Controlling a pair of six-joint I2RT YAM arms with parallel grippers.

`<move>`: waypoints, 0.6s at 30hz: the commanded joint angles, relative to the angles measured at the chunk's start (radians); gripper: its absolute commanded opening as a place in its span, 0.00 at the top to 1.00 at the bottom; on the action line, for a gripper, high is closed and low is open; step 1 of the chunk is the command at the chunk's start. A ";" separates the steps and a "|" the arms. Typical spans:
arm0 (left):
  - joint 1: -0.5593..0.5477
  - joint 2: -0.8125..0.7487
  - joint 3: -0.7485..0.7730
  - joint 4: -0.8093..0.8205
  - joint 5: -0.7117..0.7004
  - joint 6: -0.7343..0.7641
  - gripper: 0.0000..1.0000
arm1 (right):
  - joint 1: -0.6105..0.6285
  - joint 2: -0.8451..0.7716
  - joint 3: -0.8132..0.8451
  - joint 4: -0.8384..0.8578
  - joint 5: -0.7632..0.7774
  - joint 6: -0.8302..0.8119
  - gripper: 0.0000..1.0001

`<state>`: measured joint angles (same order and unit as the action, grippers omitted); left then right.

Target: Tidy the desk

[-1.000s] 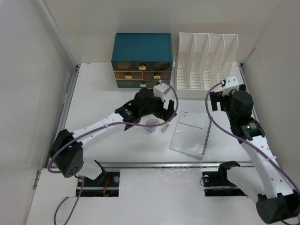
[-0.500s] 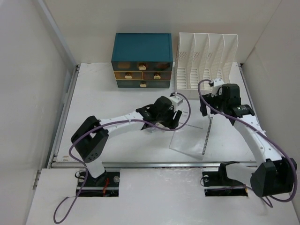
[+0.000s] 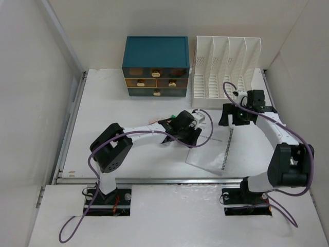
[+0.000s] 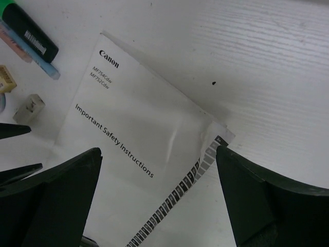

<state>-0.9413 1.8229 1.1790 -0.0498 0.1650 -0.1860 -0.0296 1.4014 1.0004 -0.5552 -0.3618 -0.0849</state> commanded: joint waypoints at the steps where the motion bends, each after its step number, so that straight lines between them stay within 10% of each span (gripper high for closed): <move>1: -0.004 0.006 0.041 -0.007 0.031 -0.003 0.53 | -0.018 0.030 0.044 -0.011 -0.107 0.017 0.03; 18: -0.004 0.110 0.077 0.002 0.126 0.006 0.59 | -0.081 0.103 0.044 -0.020 -0.105 0.063 0.04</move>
<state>-0.9409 1.9316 1.2171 -0.0502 0.2638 -0.1848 -0.0937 1.4948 1.0016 -0.5770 -0.4782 -0.0528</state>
